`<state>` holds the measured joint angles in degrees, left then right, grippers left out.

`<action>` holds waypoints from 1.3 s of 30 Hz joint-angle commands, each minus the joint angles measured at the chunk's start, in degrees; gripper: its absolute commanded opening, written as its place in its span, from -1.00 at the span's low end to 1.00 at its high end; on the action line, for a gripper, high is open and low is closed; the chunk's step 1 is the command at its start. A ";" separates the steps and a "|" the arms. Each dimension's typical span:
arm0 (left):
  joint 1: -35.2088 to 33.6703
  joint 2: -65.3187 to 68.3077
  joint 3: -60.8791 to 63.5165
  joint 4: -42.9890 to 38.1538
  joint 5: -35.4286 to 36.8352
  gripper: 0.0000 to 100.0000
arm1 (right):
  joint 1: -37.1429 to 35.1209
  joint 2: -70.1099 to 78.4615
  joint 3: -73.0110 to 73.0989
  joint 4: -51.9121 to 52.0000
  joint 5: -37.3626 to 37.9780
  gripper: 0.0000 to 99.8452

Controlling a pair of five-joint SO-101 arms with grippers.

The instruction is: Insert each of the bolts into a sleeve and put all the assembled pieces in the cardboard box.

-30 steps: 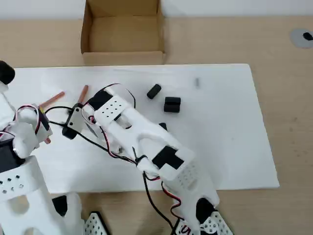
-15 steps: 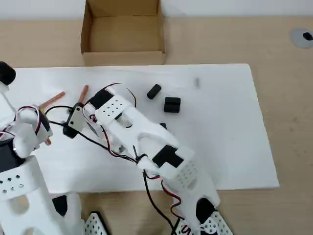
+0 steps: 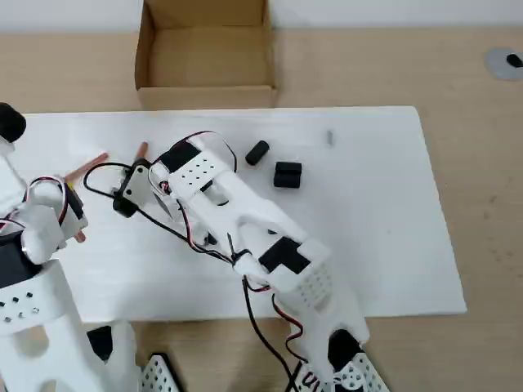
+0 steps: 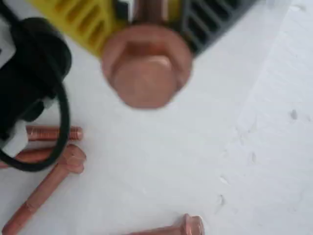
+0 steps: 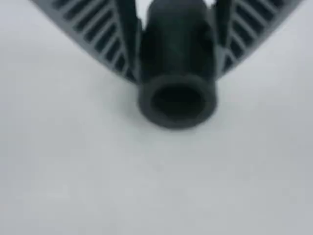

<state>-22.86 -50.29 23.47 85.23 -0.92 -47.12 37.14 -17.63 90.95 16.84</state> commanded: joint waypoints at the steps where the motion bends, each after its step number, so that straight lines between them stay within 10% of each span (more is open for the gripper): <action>1: -0.09 -0.48 -4.75 0.00 -0.26 -0.99 | 0.57 3.30 0.22 -0.26 0.26 -0.98; 29: 0.18 -0.57 -24.00 -0.35 7.03 -0.98 | 9.80 -53.67 -31.08 11.52 -18.73 -0.98; 39: 22.59 -0.57 -26.55 -4.84 7.03 -0.98 | -1.71 -67.91 -16.22 10.55 -19.08 -0.98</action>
<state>-6.59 -50.37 1.23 84.09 5.76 -47.56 -28.35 -40.66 101.67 -1.80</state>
